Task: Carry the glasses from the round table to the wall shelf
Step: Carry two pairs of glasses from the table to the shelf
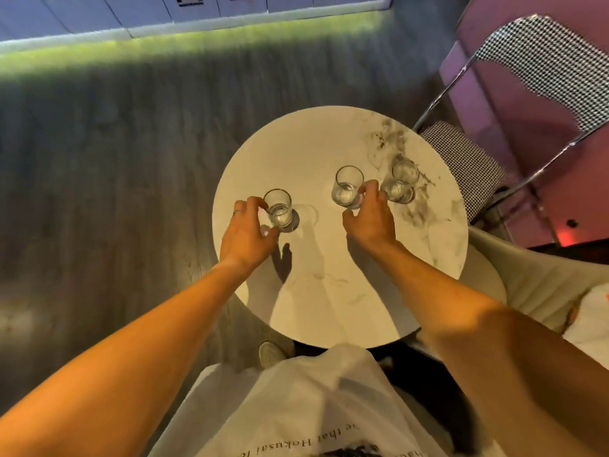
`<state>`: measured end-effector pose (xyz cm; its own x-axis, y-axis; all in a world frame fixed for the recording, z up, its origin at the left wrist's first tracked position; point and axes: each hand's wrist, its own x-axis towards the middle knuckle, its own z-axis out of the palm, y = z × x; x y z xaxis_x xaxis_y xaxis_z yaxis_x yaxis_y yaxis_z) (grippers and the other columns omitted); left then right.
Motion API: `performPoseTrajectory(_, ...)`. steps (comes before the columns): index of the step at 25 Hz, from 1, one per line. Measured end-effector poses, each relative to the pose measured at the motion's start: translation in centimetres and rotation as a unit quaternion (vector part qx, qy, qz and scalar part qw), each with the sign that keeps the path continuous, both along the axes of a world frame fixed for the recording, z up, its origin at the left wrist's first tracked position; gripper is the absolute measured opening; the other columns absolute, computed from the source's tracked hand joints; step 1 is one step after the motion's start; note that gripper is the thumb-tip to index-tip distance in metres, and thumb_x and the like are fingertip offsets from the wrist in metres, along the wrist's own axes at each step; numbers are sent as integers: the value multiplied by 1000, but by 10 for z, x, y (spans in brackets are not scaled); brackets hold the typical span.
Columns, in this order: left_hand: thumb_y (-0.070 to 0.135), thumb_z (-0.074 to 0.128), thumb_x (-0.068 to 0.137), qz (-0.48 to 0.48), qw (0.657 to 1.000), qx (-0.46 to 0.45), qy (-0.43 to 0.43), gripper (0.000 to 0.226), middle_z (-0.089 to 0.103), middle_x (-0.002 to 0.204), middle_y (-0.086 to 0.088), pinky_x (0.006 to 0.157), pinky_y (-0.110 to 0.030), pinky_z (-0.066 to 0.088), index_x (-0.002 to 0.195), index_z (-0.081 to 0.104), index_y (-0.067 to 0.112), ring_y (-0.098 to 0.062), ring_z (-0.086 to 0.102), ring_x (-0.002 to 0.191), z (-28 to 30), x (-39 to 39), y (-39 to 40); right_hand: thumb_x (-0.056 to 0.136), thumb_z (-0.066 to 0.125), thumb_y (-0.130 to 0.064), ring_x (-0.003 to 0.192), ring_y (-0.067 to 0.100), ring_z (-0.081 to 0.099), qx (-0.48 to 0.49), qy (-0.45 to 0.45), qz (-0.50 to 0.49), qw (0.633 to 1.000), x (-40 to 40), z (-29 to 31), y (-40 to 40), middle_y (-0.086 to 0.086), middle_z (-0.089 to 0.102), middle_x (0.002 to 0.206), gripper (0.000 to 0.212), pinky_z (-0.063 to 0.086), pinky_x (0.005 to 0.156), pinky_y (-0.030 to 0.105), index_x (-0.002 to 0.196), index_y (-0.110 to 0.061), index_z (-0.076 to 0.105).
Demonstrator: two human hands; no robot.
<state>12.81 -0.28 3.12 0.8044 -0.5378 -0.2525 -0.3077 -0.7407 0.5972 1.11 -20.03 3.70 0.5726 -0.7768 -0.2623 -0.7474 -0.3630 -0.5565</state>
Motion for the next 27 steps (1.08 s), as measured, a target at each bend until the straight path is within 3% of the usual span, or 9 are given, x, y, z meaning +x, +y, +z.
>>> performPoseTrajectory(3, 36, 69, 82, -26, 999, 28, 5, 55, 38, 140, -5, 80, -39, 53, 130, 44, 27, -28, 61, 101, -8, 9, -10, 83, 60, -16, 103, 34, 57, -18, 30, 44, 998, 17, -7, -19, 12, 48, 126, 48, 48, 79, 35, 128, -27, 46)
performPoseTrajectory(8, 36, 69, 83, -39, 998, 49, 14, 48, 38, 142, -4, 81, -37, 51, 127, 51, 26, -31, 61, 106, -21, 14, -15, 92, 56, -27, 116, 34, 53, -31, 61, 74, 995, 27, -28, -30, 14, 52, 127, 30, 45, 91, 34, 119, -17, 64)
performPoseTrajectory(16, 38, 60, 91, -66, 995, 73, -1, 30, 44, 149, -7, 100, -39, 45, 112, 68, 17, -34, 54, 124, -24, 19, -25, 94, 56, -34, 112, 29, 55, -25, 26, 69, 997, 1, -26, -18, 10, 55, 121, 26, 43, 88, 32, 109, -15, 66)
performPoseTrajectory(18, 36, 60, 92, -103, 993, 61, -16, 27, 48, 144, -10, 96, -39, 46, 108, 66, 16, -35, 56, 120, -24, 16, -23, 95, 56, -34, 111, 29, 55, -36, 19, 50, 998, -16, -21, -8, 12, 55, 120, 27, 44, 88, 33, 109, -14, 65)
performPoseTrajectory(22, 37, 60, 91, -214, 976, 2, -41, 22, 60, 118, -8, 74, -30, 41, 96, 62, 15, -32, 61, 99, -16, -3, -15, 95, 56, -32, 106, 31, 57, -51, -9, -24, 998, -66, -4, 24, 13, 55, 118, 25, 47, 88, 34, 107, -11, 64)
performPoseTrajectory(27, 38, 60, 90, -374, 924, -53, -54, 19, 63, 105, -5, 68, -29, 37, 88, 60, 20, -29, 60, 91, 9, -64, -22, 95, 58, -33, 102, 32, 58, -73, -11, -174, 982, -160, 25, 80, 15, 56, 116, 27, 45, 81, 34, 105, -9, 64)
